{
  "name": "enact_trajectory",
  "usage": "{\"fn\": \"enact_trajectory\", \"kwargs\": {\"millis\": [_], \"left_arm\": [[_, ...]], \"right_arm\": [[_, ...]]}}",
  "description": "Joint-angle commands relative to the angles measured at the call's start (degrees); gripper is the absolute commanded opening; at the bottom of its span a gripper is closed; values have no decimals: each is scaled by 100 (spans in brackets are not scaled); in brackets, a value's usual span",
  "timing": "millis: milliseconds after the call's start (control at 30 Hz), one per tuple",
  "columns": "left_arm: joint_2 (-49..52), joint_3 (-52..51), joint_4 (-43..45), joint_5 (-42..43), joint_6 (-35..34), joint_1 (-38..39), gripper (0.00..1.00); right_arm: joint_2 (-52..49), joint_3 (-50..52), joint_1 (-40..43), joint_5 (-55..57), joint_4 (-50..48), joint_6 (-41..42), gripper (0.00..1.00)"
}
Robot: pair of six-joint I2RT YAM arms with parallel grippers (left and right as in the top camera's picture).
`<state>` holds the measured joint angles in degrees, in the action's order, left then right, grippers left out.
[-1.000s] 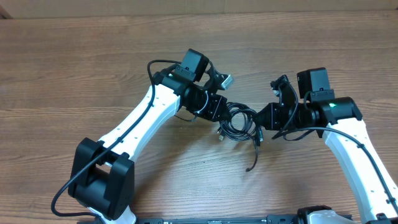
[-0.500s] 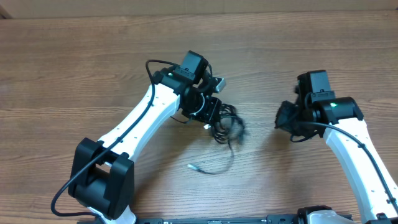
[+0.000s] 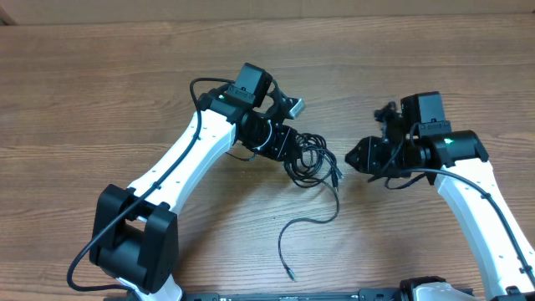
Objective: Untangle cables
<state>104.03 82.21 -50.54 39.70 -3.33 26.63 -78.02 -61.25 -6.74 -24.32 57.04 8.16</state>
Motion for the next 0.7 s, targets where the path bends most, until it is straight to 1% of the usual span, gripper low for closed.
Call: {"fn": "enact_trajectory", "kwargs": {"millis": [0,33,167,233,300,667], "left_arm": [[-109,90,20,999,525,9,4],[-109,90,22,1145,579,17,4],[-109,90,22,1248,577,42,4],[-109,90,17,1296,581,42,4],[-109,90,22,1414,625,42,4],[-109,90,81,1438,636,39,4]], "right_arm": [[20,-133,-2,-656,-111,-1032,41],[20,-133,-2,-638,-177,-1069,41],[20,-133,-2,-645,-413,-1147,40],[20,-133,-2,-645,-481,-1150,36],[20,-131,-7,-645,-492,-1150,35],[20,9,-7,-780,-391,-1150,34]]}}
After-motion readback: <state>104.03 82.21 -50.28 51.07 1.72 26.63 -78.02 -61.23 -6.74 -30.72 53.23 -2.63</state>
